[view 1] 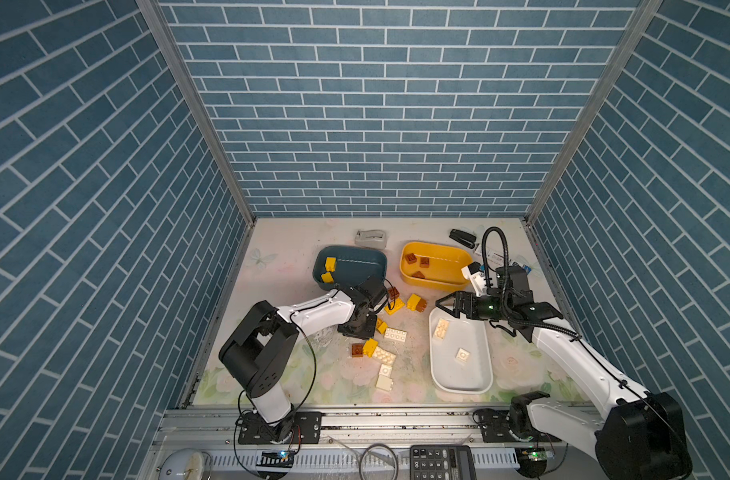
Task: Sort the legos into containers by color
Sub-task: 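Carry the brown brick with the left gripper into the yellow bin and release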
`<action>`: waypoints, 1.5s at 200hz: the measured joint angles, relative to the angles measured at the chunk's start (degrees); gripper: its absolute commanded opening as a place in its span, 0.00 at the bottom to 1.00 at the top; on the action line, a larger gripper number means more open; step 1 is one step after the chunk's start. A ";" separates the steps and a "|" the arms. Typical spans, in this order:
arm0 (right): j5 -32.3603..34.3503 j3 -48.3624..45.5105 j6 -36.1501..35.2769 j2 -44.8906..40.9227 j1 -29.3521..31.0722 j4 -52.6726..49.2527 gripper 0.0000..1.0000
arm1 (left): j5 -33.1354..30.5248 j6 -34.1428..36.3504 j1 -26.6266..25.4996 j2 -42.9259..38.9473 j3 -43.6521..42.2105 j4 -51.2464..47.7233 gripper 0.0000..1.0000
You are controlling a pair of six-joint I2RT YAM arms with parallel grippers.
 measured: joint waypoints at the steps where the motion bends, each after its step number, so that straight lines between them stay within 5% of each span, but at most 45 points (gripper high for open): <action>1: 0.00 0.02 0.00 0.00 0.00 -0.02 0.98 | -0.02 0.11 0.00 0.00 0.37 -0.11 0.29; 65: 0.22 2.19 -0.04 0.33 -3.48 -0.61 0.98 | 1.66 5.97 0.00 2.99 21.18 -4.22 0.29; 125: 0.09 4.92 -0.57 1.99 -9.11 -0.04 0.98 | 4.59 10.43 0.26 18.62 42.66 -3.41 0.29; 212: 0.59 6.73 -1.55 4.13 -10.54 0.33 0.98 | 4.31 12.63 1.20 38.16 63.12 0.63 0.30; 276: 1.09 7.76 -3.10 4.92 -10.64 -1.18 0.98 | 0.76 14.64 1.64 41.00 65.79 -2.27 0.76; 300: 0.87 7.76 -3.50 5.44 -10.64 -1.20 0.99 | 0.61 15.37 1.66 38.23 62.99 -2.84 0.83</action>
